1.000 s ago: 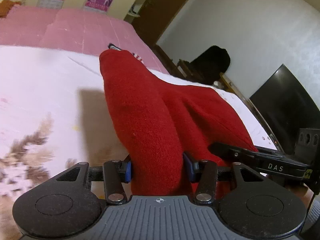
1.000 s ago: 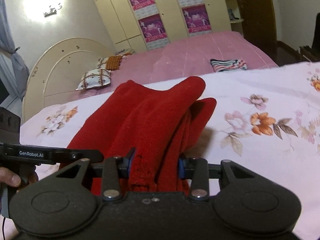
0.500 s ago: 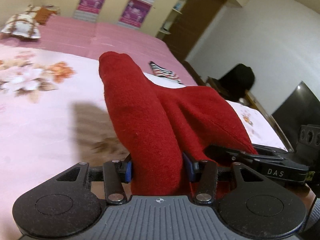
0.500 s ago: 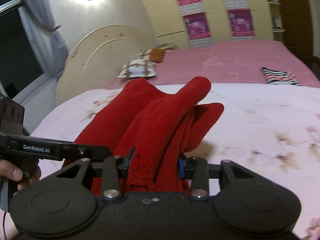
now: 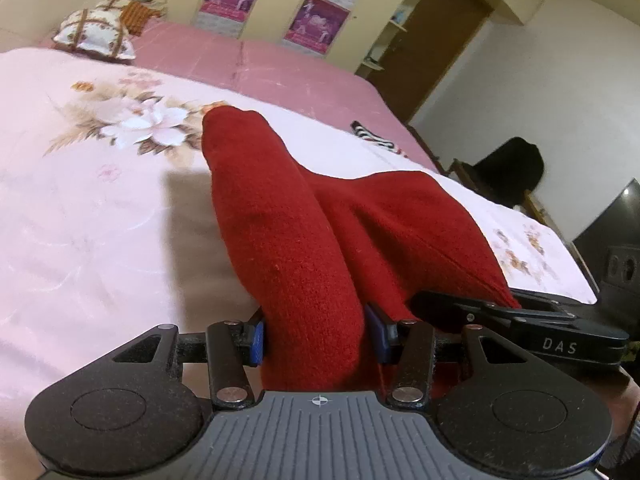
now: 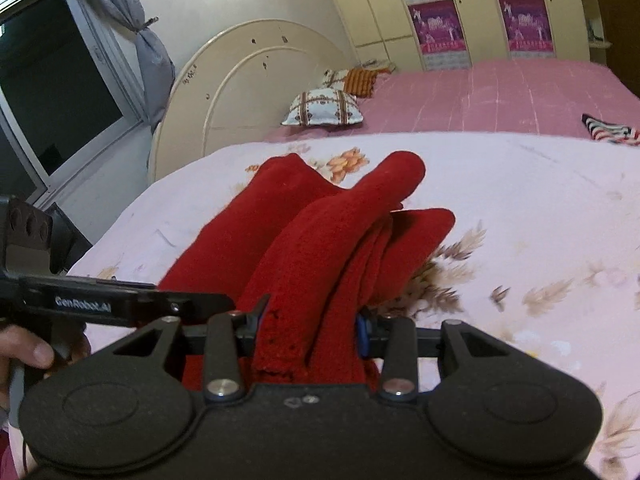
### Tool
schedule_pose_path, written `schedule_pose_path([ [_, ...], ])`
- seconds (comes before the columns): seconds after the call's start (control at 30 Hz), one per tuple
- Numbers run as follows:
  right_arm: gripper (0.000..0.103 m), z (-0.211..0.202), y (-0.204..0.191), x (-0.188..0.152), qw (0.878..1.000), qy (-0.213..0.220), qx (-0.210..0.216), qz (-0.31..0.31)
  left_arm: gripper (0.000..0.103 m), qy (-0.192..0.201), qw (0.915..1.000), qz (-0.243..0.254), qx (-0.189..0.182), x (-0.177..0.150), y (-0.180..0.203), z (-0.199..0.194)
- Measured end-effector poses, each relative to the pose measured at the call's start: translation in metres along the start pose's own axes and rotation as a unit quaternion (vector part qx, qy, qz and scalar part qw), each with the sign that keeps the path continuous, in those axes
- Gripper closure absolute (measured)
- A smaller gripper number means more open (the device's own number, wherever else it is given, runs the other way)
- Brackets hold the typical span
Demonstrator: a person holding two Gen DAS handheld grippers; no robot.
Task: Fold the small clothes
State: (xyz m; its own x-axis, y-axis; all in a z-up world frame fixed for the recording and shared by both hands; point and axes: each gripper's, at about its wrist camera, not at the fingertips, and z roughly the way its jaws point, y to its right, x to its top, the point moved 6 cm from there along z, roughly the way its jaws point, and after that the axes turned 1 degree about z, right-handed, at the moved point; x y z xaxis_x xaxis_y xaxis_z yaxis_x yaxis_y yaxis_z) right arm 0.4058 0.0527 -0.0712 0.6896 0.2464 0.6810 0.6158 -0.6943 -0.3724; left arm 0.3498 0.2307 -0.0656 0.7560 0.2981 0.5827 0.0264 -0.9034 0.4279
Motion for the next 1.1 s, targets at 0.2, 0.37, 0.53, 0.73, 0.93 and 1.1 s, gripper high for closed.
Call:
schedule_pose_path([
  [0.2,0.064,0.016,0.011,-0.011,0.999,-0.01,0.007,0.031,0.054,0.006,0.9993,-0.036,-0.012,-0.014,-0.021,0.011],
  [0.37,0.059,0.025,0.058,-0.032,0.994,-0.037,0.017,0.101,0.032,0.013,0.9991,-0.039,0.012,-0.029,-0.042,0.022],
  [0.53,0.057,0.022,0.063,-0.036,0.988,-0.041,0.04,0.146,0.024,0.026,0.9987,-0.028,0.032,-0.031,-0.042,0.024],
  [0.73,0.052,-0.028,0.061,-0.015,0.994,0.03,-0.009,0.105,0.023,0.08,0.9947,-0.004,0.064,-0.011,-0.032,-0.023],
  [0.93,0.076,-0.025,0.024,-0.001,0.999,0.034,-0.015,-0.018,0.023,0.034,0.9911,0.102,0.079,-0.008,0.019,0.019],
  [1.1,0.082,0.009,0.021,-0.025,0.99,-0.03,-0.079,-0.114,0.023,0.025,0.9887,0.12,0.086,-0.022,0.018,0.04],
])
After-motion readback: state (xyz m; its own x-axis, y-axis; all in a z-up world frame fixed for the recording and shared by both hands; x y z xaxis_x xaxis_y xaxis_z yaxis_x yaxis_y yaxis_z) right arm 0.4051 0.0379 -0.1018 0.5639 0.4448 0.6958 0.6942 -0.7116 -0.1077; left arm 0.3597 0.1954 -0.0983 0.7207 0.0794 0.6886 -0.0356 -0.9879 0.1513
